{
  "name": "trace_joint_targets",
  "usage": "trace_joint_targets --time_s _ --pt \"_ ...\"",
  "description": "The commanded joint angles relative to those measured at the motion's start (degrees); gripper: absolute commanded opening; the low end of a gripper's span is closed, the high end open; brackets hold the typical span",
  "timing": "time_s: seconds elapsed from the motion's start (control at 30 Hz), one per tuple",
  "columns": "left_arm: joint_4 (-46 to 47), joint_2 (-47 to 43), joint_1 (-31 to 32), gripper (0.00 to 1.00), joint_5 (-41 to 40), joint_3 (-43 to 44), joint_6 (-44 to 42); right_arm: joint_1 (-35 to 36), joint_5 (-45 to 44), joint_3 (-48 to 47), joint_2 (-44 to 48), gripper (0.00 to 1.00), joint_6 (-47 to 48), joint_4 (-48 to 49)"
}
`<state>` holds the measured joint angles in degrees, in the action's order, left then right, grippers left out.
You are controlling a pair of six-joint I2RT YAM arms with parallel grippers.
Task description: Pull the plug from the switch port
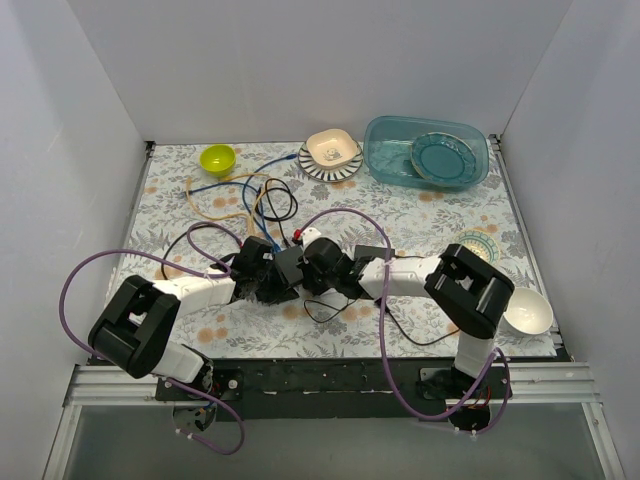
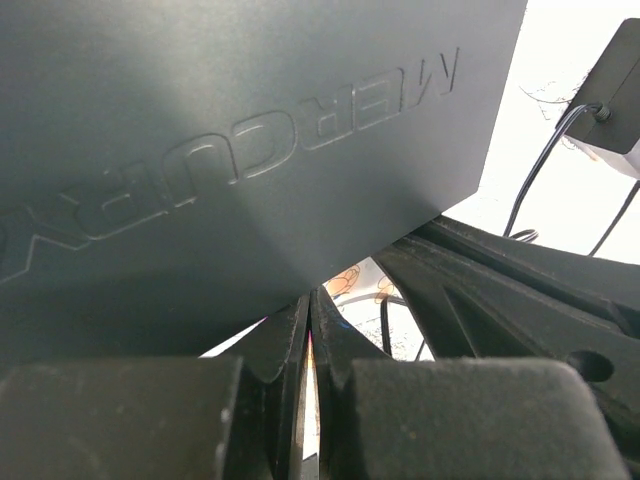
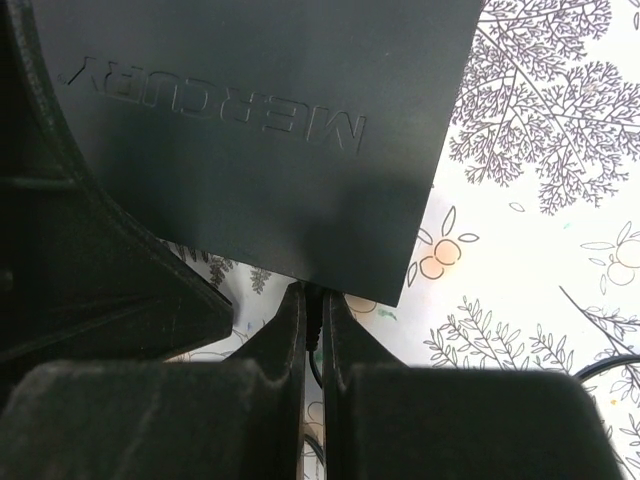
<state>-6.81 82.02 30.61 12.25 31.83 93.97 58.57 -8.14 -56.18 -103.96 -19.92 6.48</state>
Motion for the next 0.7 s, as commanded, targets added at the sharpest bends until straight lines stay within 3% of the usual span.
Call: trace_joint_targets --time_s 0.0,0.67 --pt "-3.0 2.6 -1.4 0.00 -11.5 -1.7 0.7 3.0 7.8 4.2 1.9 0.01 -0.6 -10.1" --pt "-3.1 3.1 -1.4 0.00 -13.9 -1.4 4.4 5.5 18.3 12.3 5.4 0.01 -1.2 -7.0"
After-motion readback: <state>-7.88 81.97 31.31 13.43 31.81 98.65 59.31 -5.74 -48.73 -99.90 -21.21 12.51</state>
